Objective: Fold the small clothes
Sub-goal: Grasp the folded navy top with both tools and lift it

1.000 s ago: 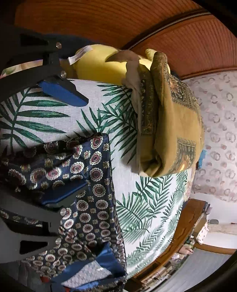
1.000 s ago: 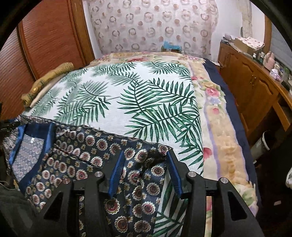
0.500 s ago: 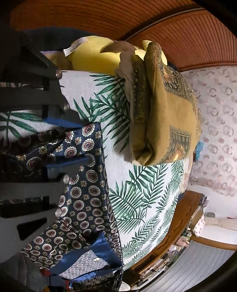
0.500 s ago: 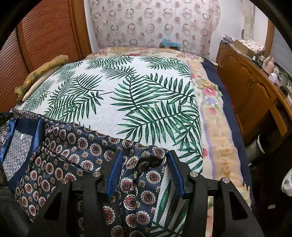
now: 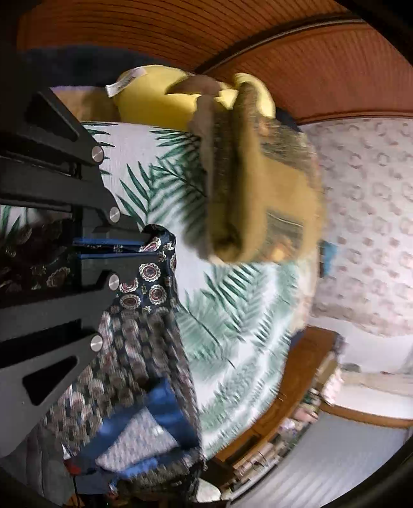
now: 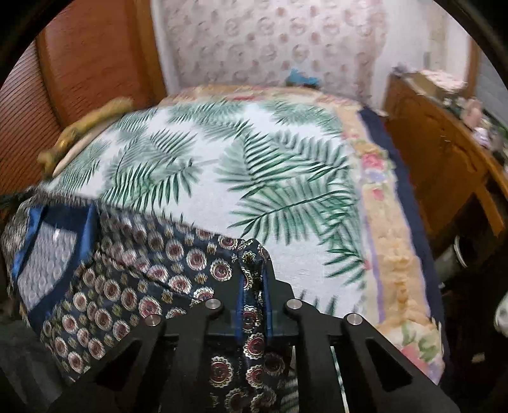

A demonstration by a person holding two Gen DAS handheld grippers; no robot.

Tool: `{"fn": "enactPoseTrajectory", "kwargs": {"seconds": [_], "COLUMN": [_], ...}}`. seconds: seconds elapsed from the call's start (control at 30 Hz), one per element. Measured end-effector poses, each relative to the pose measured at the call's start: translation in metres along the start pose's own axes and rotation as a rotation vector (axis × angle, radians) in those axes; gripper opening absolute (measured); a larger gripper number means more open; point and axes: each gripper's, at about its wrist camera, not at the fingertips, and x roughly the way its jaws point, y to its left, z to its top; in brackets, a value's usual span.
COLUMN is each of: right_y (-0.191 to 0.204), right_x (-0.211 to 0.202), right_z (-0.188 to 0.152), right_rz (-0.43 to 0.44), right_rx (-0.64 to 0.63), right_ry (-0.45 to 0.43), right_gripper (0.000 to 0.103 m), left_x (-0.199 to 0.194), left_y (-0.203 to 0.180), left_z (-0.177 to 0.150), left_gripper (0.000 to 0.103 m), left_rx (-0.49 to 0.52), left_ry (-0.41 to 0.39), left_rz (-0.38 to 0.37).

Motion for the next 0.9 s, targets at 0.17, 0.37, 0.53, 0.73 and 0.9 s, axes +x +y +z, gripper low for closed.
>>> {"fn": "enactPoseTrajectory", "kwargs": {"seconds": [0.17, 0.37, 0.53, 0.73, 0.9], "right_y": [0.016, 0.029, 0.029, 0.031, 0.02], "right_x": [-0.071, -0.169, -0.233, -0.281, -0.244], "right_z": [-0.002, 0.004, 0.017, 0.052, 0.111], "right_rz": [-0.005, -0.036, -0.043, -0.054, -0.087], "right_rx": [0.003, -0.028, -0.059, -0.139, -0.188], "right_ry": [-0.137, -0.305, -0.415, -0.523, -0.479], "right_gripper": [0.008, 0.007, 0.007, 0.007, 0.007], "left_x": [-0.064, -0.144, -0.186, -0.191, -0.143], "left_y": [-0.022, -0.032, -0.032, -0.028, -0.026], "left_z": [0.004, 0.015, 0.037, 0.094, 0.154], "left_gripper": [0.004, 0.004, 0.004, 0.004, 0.004], "left_rx": [0.011, 0.01, 0.035, 0.055, 0.078], "left_ry": [-0.18, -0.389, -0.492, -0.534, -0.493], "left_rz": [-0.069, -0.109, -0.107, -0.078, 0.018]}}
